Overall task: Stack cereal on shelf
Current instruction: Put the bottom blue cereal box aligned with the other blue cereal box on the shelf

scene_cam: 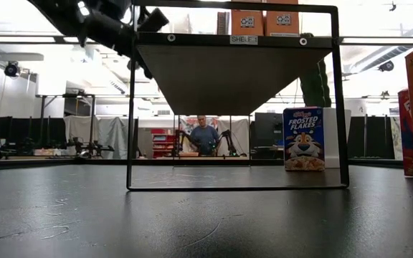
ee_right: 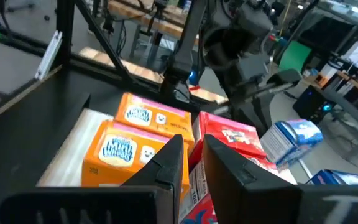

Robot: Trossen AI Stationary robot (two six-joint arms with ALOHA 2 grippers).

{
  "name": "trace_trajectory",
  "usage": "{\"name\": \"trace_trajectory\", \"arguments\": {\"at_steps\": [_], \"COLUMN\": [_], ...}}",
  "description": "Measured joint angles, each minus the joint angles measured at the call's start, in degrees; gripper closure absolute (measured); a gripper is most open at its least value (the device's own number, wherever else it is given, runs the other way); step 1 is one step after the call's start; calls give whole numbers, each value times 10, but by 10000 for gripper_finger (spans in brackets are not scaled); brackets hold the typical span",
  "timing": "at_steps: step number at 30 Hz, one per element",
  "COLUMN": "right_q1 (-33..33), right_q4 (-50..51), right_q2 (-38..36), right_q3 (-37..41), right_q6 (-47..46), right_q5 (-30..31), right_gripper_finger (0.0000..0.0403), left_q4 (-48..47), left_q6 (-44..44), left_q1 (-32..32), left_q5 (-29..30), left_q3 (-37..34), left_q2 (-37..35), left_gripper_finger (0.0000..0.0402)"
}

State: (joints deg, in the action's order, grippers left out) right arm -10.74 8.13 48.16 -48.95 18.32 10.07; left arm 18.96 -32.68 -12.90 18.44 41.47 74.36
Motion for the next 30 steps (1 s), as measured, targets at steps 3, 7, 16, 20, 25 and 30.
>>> {"name": "trace_trajectory", "arguments": {"at_steps": [3,7,16,20,25,30], "right_q1": [0,0,0,0,0,0], "right_q4": [0,0,1,1,1,1], "right_q2": [-5,-5,-1,-1,0,0], "right_q3": [0,0,0,0,0,0], "right_q6": [-17,-25,-34,-34,-37,-64], "right_q5": [0,0,4,4,4,4], "right_gripper_finger": [351,351,351,351,351,351], "left_q4": [19,40,-22,-72,-70,-25], "left_q6": [-8,-9,31,50,51,50], "left_q1": [-12,-20,-18,-11,-10,-15], "left_q5": [0,0,0,-18,-122,-125], "left_q3": [0,0,0,0,0,0], "left_q2": [19,34,19,-3,-5,9], "left_gripper_finger": [402,402,402,402,401,401]}}
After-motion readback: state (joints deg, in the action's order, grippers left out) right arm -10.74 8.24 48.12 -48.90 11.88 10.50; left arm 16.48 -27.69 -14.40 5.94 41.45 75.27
